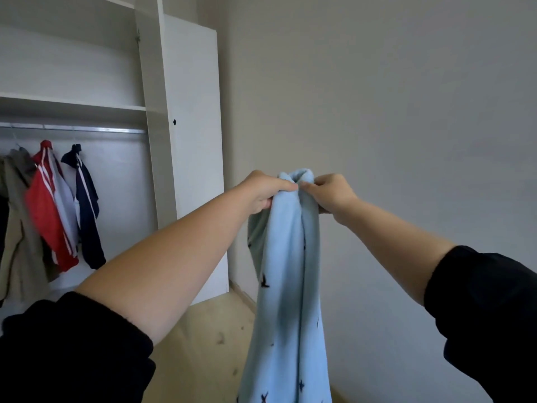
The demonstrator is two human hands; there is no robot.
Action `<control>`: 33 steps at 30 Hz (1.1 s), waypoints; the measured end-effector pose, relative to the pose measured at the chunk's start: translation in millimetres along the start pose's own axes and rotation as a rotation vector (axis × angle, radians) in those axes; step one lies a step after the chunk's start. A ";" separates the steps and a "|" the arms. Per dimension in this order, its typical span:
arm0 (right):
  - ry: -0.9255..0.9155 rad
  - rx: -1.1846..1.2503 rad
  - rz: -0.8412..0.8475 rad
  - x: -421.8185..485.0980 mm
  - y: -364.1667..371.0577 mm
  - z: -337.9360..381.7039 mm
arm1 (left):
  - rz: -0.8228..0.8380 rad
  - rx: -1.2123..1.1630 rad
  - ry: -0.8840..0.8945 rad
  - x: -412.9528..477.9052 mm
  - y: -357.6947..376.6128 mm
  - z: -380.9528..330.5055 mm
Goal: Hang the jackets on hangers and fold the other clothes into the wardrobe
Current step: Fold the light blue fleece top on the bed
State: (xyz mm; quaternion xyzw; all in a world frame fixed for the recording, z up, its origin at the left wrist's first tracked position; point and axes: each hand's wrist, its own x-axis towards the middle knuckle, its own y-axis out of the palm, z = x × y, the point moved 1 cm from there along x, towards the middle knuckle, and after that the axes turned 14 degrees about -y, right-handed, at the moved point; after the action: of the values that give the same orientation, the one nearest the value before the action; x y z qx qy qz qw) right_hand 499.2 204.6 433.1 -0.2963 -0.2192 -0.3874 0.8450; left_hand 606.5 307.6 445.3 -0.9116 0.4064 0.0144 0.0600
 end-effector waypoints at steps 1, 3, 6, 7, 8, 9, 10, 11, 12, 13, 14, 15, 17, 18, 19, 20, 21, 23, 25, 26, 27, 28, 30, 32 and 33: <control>-0.008 0.006 0.043 -1.3 -0.3 0.7 | 0.045 -0.013 -0.007 -3.5 0.7 -0.1; -0.002 0.060 0.108 -4.2 -4.0 -0.4 | 0.150 -0.038 -0.017 -10.0 -1.6 1.1; 0.045 0.262 0.184 -11.3 -9.8 -5.2 | 0.191 0.027 0.048 -11.3 -8.9 5.7; 0.048 0.313 0.211 -13.4 -10.4 -6.3 | 0.140 0.106 0.103 -10.3 -10.9 7.3; 0.043 0.340 0.236 -15.6 -10.1 -6.4 | 0.066 0.209 0.169 -9.7 -12.4 8.1; 0.033 0.346 0.251 -17.0 -9.1 -6.8 | -0.017 0.331 0.245 -8.5 -14.0 7.8; 0.022 0.346 0.255 -18.5 -7.9 -6.7 | -0.097 0.458 0.325 -9.8 -14.6 6.1; 0.016 0.346 0.250 -19.5 -6.6 -7.4 | -0.188 0.580 0.407 -10.9 -14.8 4.0; 0.014 0.348 0.245 -20.6 -5.5 -7.8 | -0.259 0.680 0.484 -12.3 -15.3 1.7; 0.012 0.355 0.239 -20.8 -4.6 -9.2 | -0.274 0.733 0.512 -13.6 -16.4 -0.4; 0.009 0.369 0.234 -21.7 -3.7 -10.0 | -0.247 0.779 0.500 -13.8 -18.2 -2.0; 0.006 0.389 0.232 -22.3 -3.0 -10.6 | -0.181 0.811 0.446 -13.2 -20.4 -2.4; 0.004 0.435 0.223 -24.0 -1.4 -10.6 | -0.059 0.861 0.318 -12.5 -23.3 1.9; 0.004 0.454 0.216 -25.3 -0.9 -10.1 | -0.052 0.889 0.287 -13.7 -24.1 4.1; 0.008 0.463 0.208 -26.0 -0.5 -11.1 | -0.067 0.897 0.273 -12.7 -24.5 6.5; 0.013 0.472 0.203 -27.3 0.0 -11.6 | -0.083 0.898 0.264 -11.8 -25.0 8.2; 0.020 0.476 0.194 -27.7 0.6 -13.4 | -0.108 0.883 0.252 -10.6 -25.8 9.3; 0.032 0.475 0.181 -29.5 2.6 -17.0 | -0.170 0.864 0.255 -9.1 -25.8 10.6; 0.028 0.403 0.200 -32.1 7.7 -19.8 | -0.256 0.861 0.259 -8.7 -23.0 9.1; 0.013 0.318 0.223 -34.0 11.1 -21.0 | -0.302 0.859 0.267 -8.2 -20.7 7.6; -0.001 0.227 0.245 -35.6 15.3 -22.1 | -0.345 0.849 0.270 -7.7 -17.4 6.2; -0.011 0.148 0.258 -37.7 20.0 -22.9 | -0.376 0.839 0.272 -6.8 -13.8 4.1; -0.007 0.058 0.255 -41.9 29.3 -28.0 | -0.393 0.851 0.267 -5.9 -6.2 0.0; 0.009 -0.053 0.191 -40.0 31.6 -39.5 | -0.388 0.887 0.277 -2.0 -2.3 -2.0; 0.025 -0.060 0.157 -38.1 28.8 -44.3 | -0.380 0.903 0.282 0.0 -3.0 -2.4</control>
State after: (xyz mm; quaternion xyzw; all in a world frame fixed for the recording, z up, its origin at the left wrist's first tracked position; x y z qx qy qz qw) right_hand 505.0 210.0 368.4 -0.3330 -0.1729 -0.3299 0.8662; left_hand 608.7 309.3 448.0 -0.8457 0.2033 -0.2969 0.3941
